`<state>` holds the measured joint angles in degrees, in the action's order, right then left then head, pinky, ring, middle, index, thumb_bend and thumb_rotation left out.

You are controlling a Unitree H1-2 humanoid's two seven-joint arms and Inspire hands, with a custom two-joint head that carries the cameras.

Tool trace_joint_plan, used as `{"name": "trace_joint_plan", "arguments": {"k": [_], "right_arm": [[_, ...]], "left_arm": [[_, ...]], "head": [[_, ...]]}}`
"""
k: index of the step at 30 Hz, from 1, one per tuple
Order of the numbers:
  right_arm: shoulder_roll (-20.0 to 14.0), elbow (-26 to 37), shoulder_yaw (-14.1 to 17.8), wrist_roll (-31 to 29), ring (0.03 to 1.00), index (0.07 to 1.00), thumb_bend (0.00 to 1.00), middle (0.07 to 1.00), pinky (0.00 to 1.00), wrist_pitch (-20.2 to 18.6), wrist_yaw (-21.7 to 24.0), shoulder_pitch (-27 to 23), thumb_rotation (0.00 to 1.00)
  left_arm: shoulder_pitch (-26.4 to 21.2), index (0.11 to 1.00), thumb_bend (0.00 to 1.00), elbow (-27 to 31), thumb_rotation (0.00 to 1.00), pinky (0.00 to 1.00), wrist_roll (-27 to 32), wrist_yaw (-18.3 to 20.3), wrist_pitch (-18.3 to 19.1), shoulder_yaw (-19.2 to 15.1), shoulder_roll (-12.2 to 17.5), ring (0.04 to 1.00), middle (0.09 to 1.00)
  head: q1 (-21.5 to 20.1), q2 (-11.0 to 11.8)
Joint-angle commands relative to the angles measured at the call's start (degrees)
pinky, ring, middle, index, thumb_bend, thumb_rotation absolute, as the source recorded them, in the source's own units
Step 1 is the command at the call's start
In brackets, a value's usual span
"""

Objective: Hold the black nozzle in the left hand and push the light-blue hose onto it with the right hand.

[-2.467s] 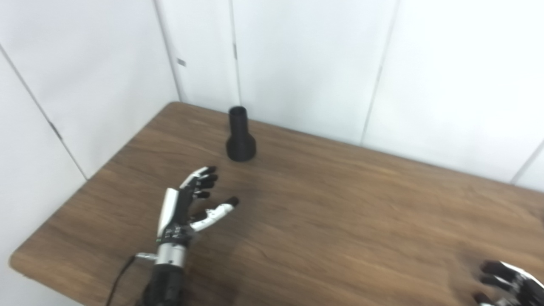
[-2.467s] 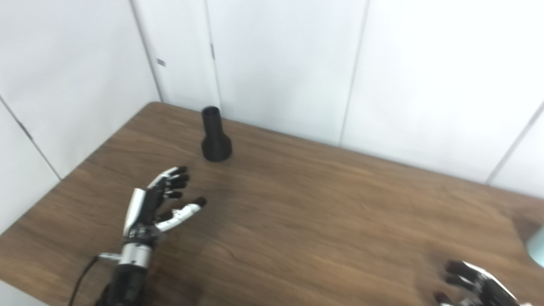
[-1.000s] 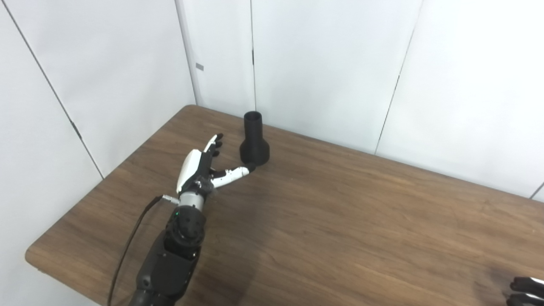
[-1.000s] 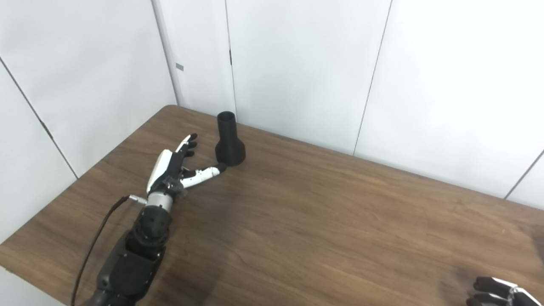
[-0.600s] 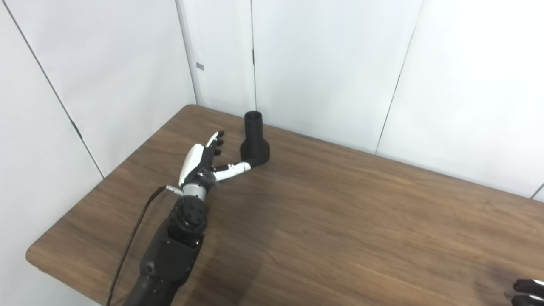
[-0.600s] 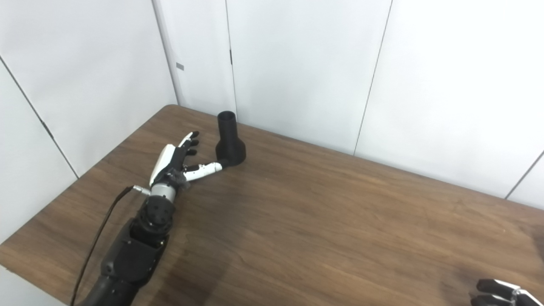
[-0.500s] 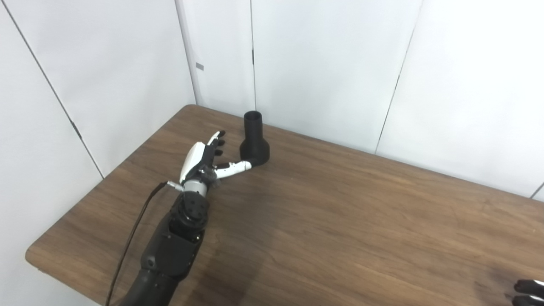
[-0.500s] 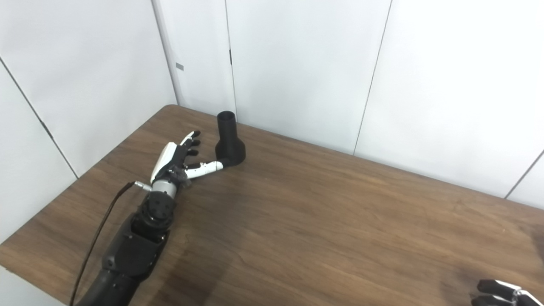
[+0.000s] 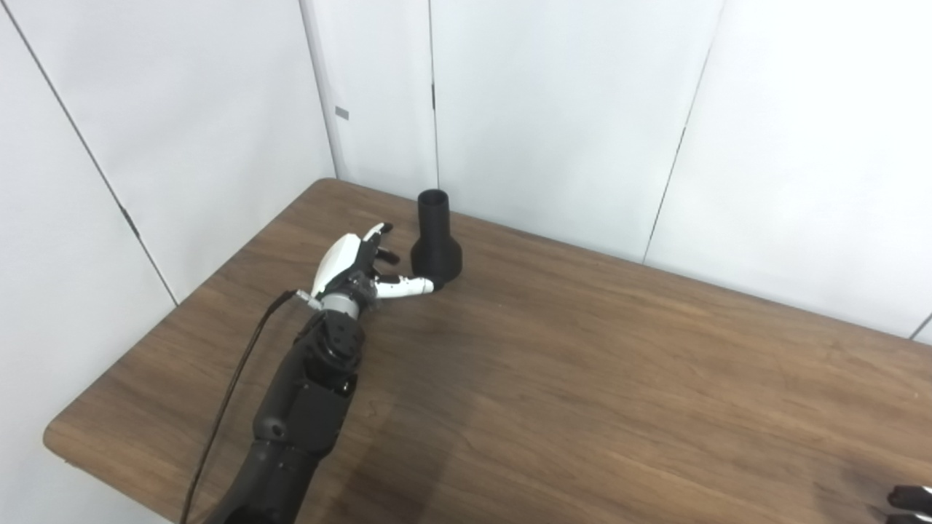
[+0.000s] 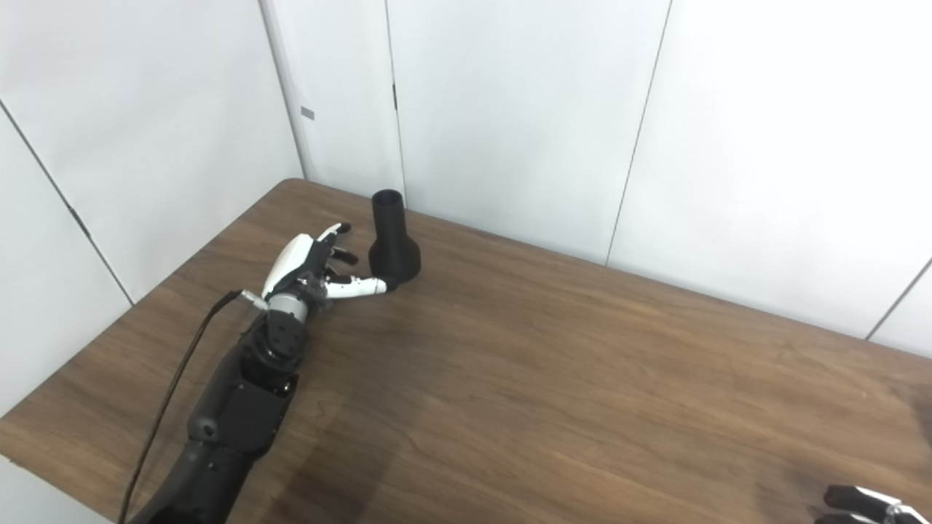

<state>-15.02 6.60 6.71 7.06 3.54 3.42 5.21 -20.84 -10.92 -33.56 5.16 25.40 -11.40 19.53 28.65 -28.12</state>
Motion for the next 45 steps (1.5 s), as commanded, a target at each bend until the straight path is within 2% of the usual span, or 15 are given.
{"name": "trace_joint_plan", "arguments": {"k": [1, 4, 13, 17, 18, 20, 22, 27, 30, 34, 39, 40, 43, 44, 45], "right_arm": [[-1.18, 0.23, 0.79, 0.8, 0.611, 0.633, 0.31, 0.661, 0.45, -2.1, -0.41, 1.67, 0.42], [-1.21, 0.48, 0.79, 0.71, 0.614, 0.636, 0.31, 0.663, 0.46, -2.22, -0.34, 1.93, 0.4], [-1.22, 0.99, 0.76, -0.13, 0.607, 0.632, 0.32, 0.658, 0.46, -2.12, -0.15, 2.37, 0.39], [-1.2, 1.21, 0.74, -0.2, 0.61, 0.632, 0.32, 0.658, 0.47, -2.36, -0.15, 2.43, 0.39], [-1.13, 1.2, 0.82, -0.46, 0.61, 0.631, 0.33, 0.658, 0.47, -2.38, -0.14, 2.45, 0.38], [-1.17, 1.31, 0.83, -0.42, 0.611, 0.631, 0.33, 0.657, 0.47, -2.41, -0.17, 2.51, 0.37], [-1.26, 1.36, 0.79, -0.21, 0.612, 0.628, 0.32, 0.656, 0.47, -2.29, -0.21, 2.57, 0.36], [-1.26, 2.01, 0.81, -0.21, 0.616, 0.631, 0.32, 0.66, 0.48, -2.71, -0.19, 2.92, 0.35], [-1.19, 2.92, 0.9, -0.44, 0.619, 0.631, 0.32, 0.661, 0.48, -3.59, -0.08, 3.25, 0.36], [-1.27, 3.6, 0.74, 0.04, 0.617, 0.634, 0.31, 0.661, 0.48, -4.17, -0.11, 3.57, 0.35], [-1.13, 4.43, 0.61, 0.53, 0.621, 0.634, 0.32, 0.661, 0.49, -5.3, -0.24, 3.77, 0.33], [-1.14, 4.52, 0.53, 0.73, 0.621, 0.634, 0.32, 0.661, 0.49, -5.38, -0.28, 3.79, 0.33], [-1.2, 4.66, 0.24, 1.17, 0.622, 0.632, 0.32, 0.661, 0.49, -5.51, -0.3, 3.81, 0.32], [-1.17, 4.67, 0.2, 1.19, 0.621, 0.632, 0.31, 0.661, 0.49, -5.53, -0.29, 3.78, 0.32], [-1.12, 4.65, 0.18, 1.22, 0.621, 0.632, 0.32, 0.66, 0.49, -5.52, -0.28, 3.75, 0.32]], "left_arm": [[-0.26, 0.94, 1.0, -1.9, 0.31, 0.54, -1.56, 2.05, 1.51, 0.63, 0.03, 0.737, 0.819], [-0.9, 0.938, 1.0, -2.65, 0.32, 0.63, -4.63, 2.82, 1.52, 0.33, -0.52, 0.816, 0.877], [-2.11, 0.952, 1.0, -4.4, 0.31, 0.67, -7.34, 4.4, 1.52, -1.03, -1.25, 0.848, 0.904], [-2.43, 0.953, 1.0, -4.21, 0.28, 0.48, -6.62, 5.52, 1.52, -2.23, -1.61, 0.676, 0.777], [-2.45, 0.955, 1.0, -4.03, 0.28, 0.39, -6.51, 5.62, 1.52, -2.31, -1.65, 0.562, 0.679], [-2.53, 0.948, 1.0, -4.13, 0.3, 0.28, -6.02, 5.52, 1.51, -1.88, -1.34, 0.408, 0.535], [-2.59, 0.918, 1.0, -4.13, 0.32, 0.42, -6.13, 5.49, 1.52, -0.85, -0.77, 0.598, 0.692], [-3.21, 0.914, 1.0, -4.24, 0.34, 0.51, -5.68, 7.57, 1.51, -1.09, -0.38, 0.695, 0.774], [-3.5, 0.917, 1.0, -4.42, 0.33, 0.49, -4.97, 8.84, 1.51, -1.42, -0.49, 0.67, 0.763], [-3.78, 0.916, 1.0, -4.93, 0.32, 0.56, -4.61, 8.85, 1.51, -1.36, -0.76, 0.741, 0.804], [-4.13, 0.908, 1.0, -5.07, 0.3, 0.46, -5.36, 8.8, 1.51, -1.31, -1.08, 0.645, 0.727], [-4.25, 0.906, 1.0, -5.35, 0.3, 0.45, -4.99, 8.57, 1.51, -1.44, -1.06, 0.642, 0.725], [-4.31, 0.917, 1.0, -5.44, 0.28, 0.53, -4.16, 8.33, 1.51, -1.6, -0.82, 0.743, 0.813], [-4.26, 0.924, 1.0, -5.19, 0.27, 0.44, -3.97, 8.27, 1.51, -1.52, -0.7, 0.651, 0.753], [-4.22, 0.928, 1.0, -5.06, 0.28, 0.45, -3.78, 8.18, 1.52, -1.42, -0.6, 0.667, 0.769]], "head": [[-0.06, -0.07], [-0.29, -0.1], [-0.43, -0.26], [-0.65, -0.23], [-0.68, -0.28], [-0.76, -0.4], [-0.87, -0.44], [-1.32, -0.63], [-1.5, -0.69], [-1.82, -0.73], [-1.97, -0.66], [-2.08, -0.79], [-2.02, -0.61], [-1.97, -0.55], [-1.92, -0.51]]}}
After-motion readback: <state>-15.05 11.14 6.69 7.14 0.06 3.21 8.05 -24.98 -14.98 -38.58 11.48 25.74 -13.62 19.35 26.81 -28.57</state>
